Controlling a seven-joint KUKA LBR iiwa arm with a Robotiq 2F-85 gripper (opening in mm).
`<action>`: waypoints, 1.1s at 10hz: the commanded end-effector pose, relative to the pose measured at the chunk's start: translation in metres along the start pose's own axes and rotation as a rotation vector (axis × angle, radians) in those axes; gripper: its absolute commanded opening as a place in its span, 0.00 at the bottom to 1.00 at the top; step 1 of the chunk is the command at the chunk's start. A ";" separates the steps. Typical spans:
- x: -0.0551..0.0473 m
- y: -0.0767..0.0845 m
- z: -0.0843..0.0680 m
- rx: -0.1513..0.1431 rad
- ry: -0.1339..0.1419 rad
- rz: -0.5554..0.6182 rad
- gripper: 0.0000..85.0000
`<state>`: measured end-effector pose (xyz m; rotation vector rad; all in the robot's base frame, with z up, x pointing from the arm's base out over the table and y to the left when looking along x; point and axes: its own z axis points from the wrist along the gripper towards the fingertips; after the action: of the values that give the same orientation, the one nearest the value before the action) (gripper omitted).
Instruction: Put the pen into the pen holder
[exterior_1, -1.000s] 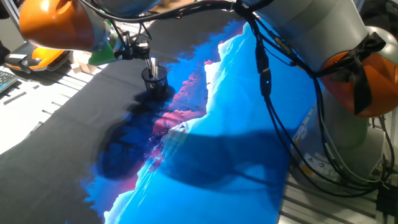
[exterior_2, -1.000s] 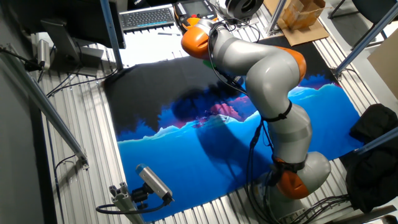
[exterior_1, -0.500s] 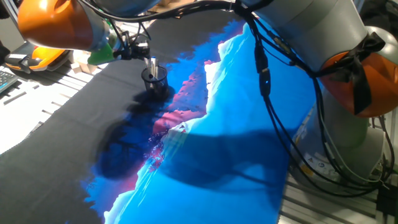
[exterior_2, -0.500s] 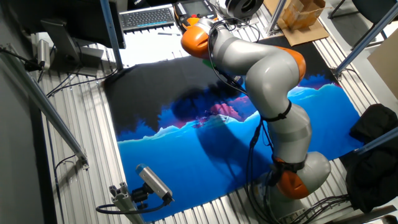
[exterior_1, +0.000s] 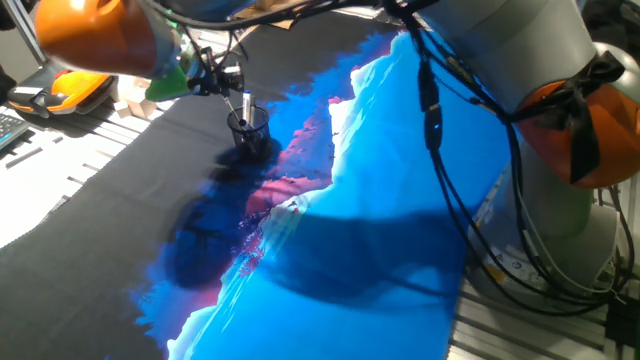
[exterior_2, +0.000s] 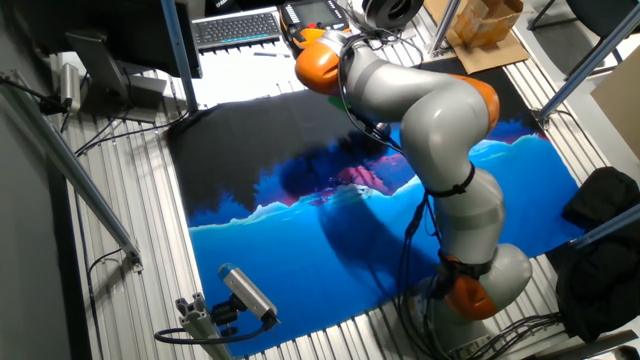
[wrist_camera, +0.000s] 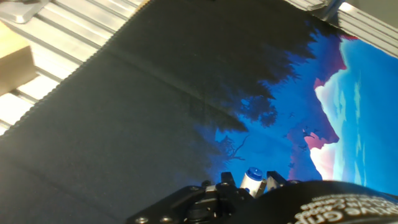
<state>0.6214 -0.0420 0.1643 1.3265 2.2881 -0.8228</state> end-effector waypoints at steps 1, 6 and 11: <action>0.000 -0.001 0.000 -0.007 0.002 -0.004 0.40; 0.002 -0.003 -0.003 -0.106 0.024 -0.063 0.20; 0.004 -0.005 -0.010 -0.204 0.051 -0.146 0.20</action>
<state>0.6147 -0.0348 0.1714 1.1084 2.4624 -0.5797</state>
